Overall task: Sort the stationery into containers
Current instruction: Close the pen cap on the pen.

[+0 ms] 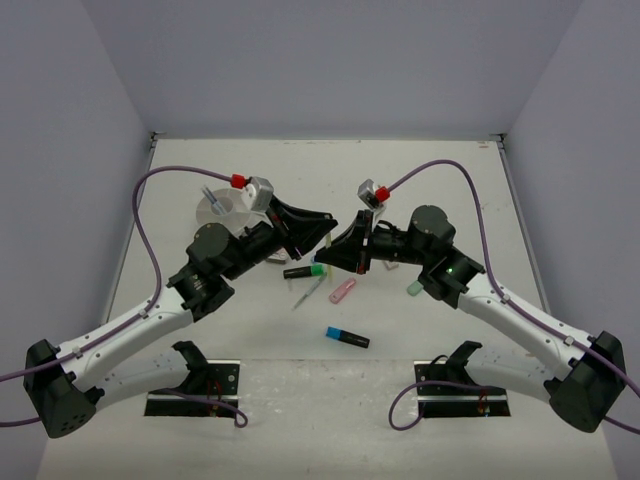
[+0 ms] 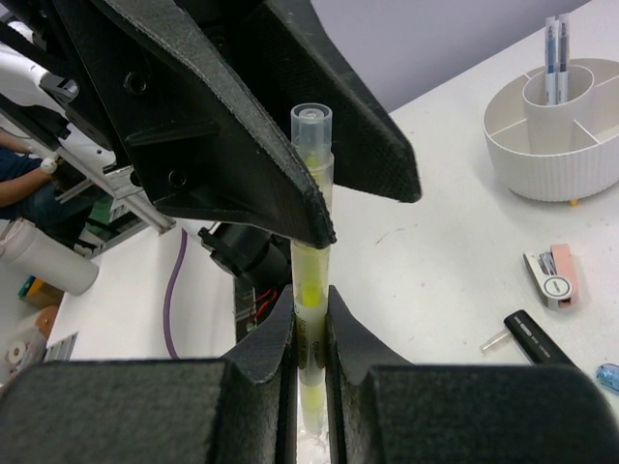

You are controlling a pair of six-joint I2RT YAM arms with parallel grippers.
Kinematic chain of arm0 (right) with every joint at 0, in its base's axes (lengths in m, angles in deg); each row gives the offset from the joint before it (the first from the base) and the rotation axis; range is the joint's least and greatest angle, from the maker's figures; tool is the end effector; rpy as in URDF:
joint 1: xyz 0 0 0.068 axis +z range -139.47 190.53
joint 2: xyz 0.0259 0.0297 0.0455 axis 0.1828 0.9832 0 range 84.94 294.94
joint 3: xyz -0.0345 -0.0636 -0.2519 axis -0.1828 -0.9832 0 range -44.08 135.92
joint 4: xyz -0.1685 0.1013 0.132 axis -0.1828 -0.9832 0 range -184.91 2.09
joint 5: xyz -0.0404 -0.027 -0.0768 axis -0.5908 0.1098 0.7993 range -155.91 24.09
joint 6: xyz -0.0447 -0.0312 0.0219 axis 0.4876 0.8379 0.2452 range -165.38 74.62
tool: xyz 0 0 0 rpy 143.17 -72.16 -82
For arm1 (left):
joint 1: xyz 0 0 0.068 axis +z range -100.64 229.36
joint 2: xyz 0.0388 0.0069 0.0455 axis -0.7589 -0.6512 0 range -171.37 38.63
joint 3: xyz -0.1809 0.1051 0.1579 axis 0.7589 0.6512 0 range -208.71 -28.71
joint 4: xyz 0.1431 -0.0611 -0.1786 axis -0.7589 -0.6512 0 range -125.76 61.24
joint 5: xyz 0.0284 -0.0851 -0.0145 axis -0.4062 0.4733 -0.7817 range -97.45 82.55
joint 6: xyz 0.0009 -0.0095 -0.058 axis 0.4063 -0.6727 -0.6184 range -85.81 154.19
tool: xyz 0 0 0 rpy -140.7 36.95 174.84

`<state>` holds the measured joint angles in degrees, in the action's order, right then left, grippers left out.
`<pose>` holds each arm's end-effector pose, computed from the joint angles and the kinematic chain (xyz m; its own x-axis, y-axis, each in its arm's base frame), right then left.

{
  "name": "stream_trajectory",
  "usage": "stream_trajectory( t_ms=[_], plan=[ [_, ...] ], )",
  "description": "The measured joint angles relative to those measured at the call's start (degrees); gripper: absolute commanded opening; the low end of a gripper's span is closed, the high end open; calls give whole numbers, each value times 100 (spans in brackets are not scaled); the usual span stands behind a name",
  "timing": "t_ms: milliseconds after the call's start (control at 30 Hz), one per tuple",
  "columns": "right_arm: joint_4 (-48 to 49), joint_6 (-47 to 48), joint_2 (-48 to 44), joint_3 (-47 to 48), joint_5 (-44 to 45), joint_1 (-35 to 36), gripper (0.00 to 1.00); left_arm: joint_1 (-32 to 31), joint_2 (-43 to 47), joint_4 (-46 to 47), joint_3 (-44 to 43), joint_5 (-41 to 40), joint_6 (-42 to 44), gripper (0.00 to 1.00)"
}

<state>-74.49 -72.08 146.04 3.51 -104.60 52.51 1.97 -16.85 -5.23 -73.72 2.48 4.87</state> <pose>0.1543 0.1746 0.3420 -0.4443 0.0719 -0.8930 -0.8811 0.1455 0.4501 0.1405 -0.1636 0.3673 -0.2774 -0.4109 -0.8684 0.8062 0.3921 -0.4431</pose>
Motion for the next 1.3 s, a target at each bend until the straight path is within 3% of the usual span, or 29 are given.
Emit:
stream_trajectory(
  t_ms=[67, 167, 500, 767, 967, 1200, 1300],
  plan=[
    [-14, 0, 9, 0, 0, 0, 0, -3, 0, -16, -27, 39, 2, 10],
    [-17, 26, 12, 1, 5, -1, 0, -19, -1, -36, -62, 84, -1, 0],
    [-500, 142, 15, 289, 205, -2, 0, 4, -96, 106, -62, 193, -118, 0],
    [-1908, 533, 380, 1466, 158, 0, 0, 84, 201, 1306, 650, -108, -612, 0],
    [-2736, 825, 871, 2260, -79, -79, 0, 170, 291, 1634, 873, -377, -814, 0],
    [-2892, 946, 1042, 2387, -301, -161, 0, 203, 271, 1554, 849, -386, -775, 0],
    [-2707, 957, 1054, 2306, -395, -233, 0, 201, 273, 981, 514, -470, -601, 0]
  ],
)
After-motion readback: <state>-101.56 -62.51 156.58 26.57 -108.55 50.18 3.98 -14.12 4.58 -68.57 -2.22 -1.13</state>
